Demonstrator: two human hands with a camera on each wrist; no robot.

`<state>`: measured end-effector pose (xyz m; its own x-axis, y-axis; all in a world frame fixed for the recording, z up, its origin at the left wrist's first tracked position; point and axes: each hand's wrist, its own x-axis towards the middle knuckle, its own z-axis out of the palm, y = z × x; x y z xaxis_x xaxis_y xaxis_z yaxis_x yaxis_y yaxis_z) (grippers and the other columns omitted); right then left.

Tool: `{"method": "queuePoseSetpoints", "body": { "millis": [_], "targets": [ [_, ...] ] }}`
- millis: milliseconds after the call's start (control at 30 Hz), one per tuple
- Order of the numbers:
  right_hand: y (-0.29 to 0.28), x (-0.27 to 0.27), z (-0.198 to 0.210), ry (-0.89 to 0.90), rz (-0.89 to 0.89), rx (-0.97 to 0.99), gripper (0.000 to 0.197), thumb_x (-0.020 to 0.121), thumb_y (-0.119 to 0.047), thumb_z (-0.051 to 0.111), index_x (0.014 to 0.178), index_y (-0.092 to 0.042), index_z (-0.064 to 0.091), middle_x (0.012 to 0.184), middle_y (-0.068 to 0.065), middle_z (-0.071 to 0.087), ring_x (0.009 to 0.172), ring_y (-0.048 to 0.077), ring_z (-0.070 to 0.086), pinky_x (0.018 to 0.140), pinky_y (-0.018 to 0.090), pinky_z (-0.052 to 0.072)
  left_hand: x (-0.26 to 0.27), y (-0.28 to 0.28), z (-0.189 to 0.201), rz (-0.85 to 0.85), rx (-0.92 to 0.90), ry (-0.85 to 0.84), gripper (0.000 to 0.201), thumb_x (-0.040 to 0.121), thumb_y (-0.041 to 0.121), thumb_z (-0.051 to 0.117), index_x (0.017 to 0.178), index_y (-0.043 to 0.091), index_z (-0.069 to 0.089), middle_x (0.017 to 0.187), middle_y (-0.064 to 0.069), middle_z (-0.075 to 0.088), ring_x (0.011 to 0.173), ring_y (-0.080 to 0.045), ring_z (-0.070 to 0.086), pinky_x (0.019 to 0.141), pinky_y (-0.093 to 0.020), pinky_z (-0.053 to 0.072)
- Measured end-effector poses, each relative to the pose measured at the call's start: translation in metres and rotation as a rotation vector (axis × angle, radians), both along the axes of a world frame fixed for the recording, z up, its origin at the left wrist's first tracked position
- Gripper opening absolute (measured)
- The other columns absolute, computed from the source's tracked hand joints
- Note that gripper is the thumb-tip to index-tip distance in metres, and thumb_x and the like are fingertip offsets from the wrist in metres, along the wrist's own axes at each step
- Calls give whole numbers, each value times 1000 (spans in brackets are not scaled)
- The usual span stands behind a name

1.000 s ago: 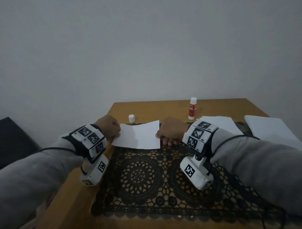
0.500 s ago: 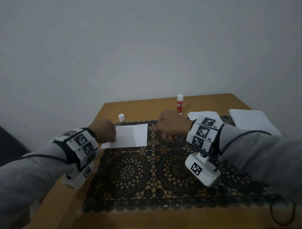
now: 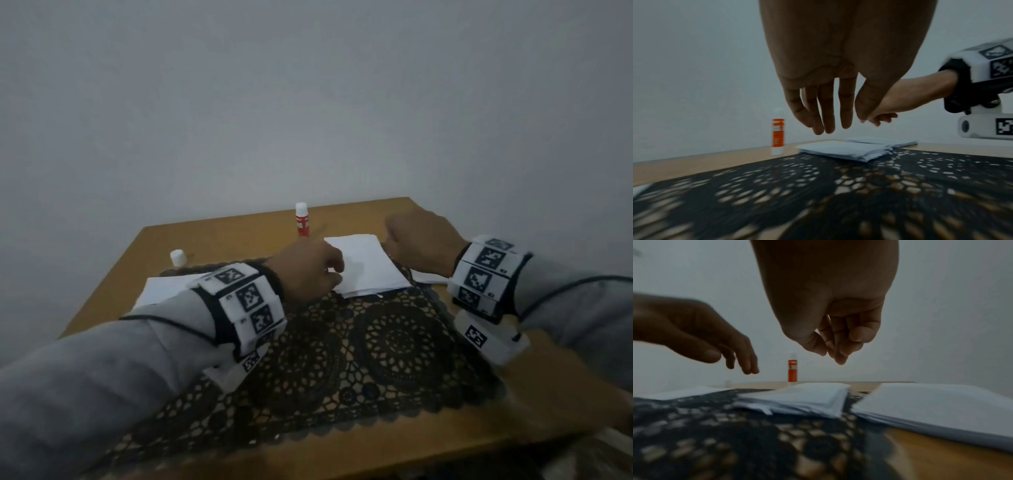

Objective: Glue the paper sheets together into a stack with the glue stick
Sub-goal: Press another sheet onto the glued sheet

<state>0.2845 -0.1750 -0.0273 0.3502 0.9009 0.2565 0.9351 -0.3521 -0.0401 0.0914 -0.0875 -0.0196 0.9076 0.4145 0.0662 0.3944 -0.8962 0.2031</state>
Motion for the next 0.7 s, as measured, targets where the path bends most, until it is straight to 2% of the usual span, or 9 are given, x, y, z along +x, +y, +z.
{"method": "queuePoseSetpoints", "body": {
  "millis": [67,133,200,333,467,700],
  "targets": [
    [-2,7,-12,-52,-16,-1,29,96,-29,48,74,-11,47,66,-1,44,56,13,38,48,28,26,25,-6,-6,-32,15,75,34,93,35,56,123,21,59,127,1,58,111,-12,51,93,-24,36],
    [-1,9,-22,-50,-16,9,27,96,-28,48,74,-14,43,70,-1,45,64,18,46,55,30,35,45,-9,-12,-25,30,168,44,93,41,55,132,23,51,135,0,52,123,-18,46,102,-29,35],
    [0,9,-27,-36,5,43,23,95,-27,48,76,-15,43,71,-1,44,70,22,49,60,31,38,58,-9,-17,-19,39,216,52,92,46,54,138,23,46,140,0,49,127,-19,44,105,-33,35],
    [2,12,-27,31,6,95,26,92,-23,49,69,-13,42,68,2,47,69,25,53,57,32,38,66,-6,-26,-33,95,237,53,90,44,58,137,22,46,136,-2,52,125,-21,47,101,-33,39],
    [2,14,-28,101,-14,95,32,92,-22,50,63,-14,37,67,3,47,69,26,52,55,30,33,67,-3,-29,-50,105,211,42,87,43,62,125,26,58,125,-1,59,116,-20,50,94,-32,42],
    [2,13,-27,95,-42,94,29,93,-23,51,67,-13,42,68,2,48,70,24,52,55,29,34,66,1,-21,-108,43,218,28,88,32,65,114,25,68,117,4,66,108,-17,57,96,-34,46]
  ]
}}
